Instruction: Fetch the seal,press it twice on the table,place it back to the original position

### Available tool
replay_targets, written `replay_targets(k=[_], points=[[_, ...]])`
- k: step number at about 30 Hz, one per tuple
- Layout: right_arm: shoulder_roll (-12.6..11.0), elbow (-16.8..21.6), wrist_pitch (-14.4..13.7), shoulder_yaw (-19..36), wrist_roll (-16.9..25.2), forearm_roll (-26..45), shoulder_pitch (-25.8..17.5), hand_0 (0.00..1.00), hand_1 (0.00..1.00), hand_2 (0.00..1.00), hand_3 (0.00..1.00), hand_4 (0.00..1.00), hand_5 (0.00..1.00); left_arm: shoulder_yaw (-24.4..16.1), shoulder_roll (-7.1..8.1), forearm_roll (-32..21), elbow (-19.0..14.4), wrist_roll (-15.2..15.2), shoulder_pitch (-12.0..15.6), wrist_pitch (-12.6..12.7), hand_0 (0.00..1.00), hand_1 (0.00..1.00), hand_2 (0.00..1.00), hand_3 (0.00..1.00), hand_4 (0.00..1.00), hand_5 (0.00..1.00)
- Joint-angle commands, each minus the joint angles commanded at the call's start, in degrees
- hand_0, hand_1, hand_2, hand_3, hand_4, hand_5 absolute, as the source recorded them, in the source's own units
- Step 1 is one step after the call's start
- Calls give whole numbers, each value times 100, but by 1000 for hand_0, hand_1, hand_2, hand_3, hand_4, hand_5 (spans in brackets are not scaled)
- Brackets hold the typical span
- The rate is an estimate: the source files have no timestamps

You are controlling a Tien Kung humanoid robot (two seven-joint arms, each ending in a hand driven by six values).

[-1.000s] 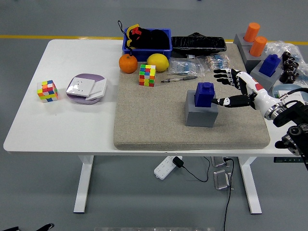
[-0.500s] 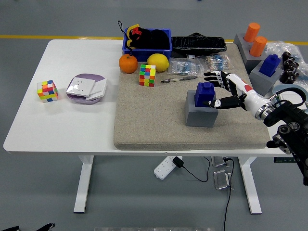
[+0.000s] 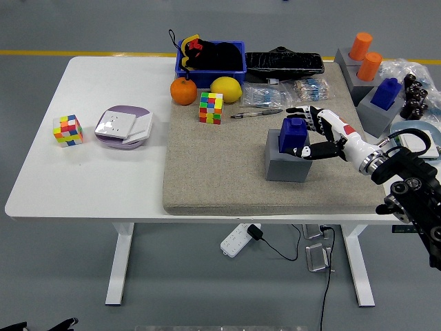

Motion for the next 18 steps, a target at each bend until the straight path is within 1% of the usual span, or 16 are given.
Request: replay_targets(k=[3,4,9,10,15,16,18], points=[[4,-13,-35,-29,16,-37,0,798,757,774,808,929,2,-16,3,21,0,7,4,0,810,784,760,797,677,437],[6,-23,-51,-40,25,-53,1,762,734,760,790,855,2,-23,3,31,0,9,5,-1,811,784,759,797,677,440],[3,-61,-155,-96,74,-104,6,762,734,760,790,855,2,-42,6,58,0,18,12,-3,811,784,759,797,677,440],[2,-70,-186,-108,86,-116,9,731,690,710,747,761,2,-44,5,61,0,18,14,-3,811,783,760,797,677,437],[-3,-112,-340,-166,157,-148,37,731,690,710,747,761,2,-33,-5,48,1,10,15,-7,811,783,760,797,677,437],[-4,-121,-354,-170,165,-153,43,665,595,608,660,724,2,-31,-7,46,1,9,12,-8,811,784,760,797,677,437],[-4,-146,-393,-184,189,-154,53,665,595,608,660,724,2,-15,-12,28,0,0,8,-13,811,784,760,797,677,437]])
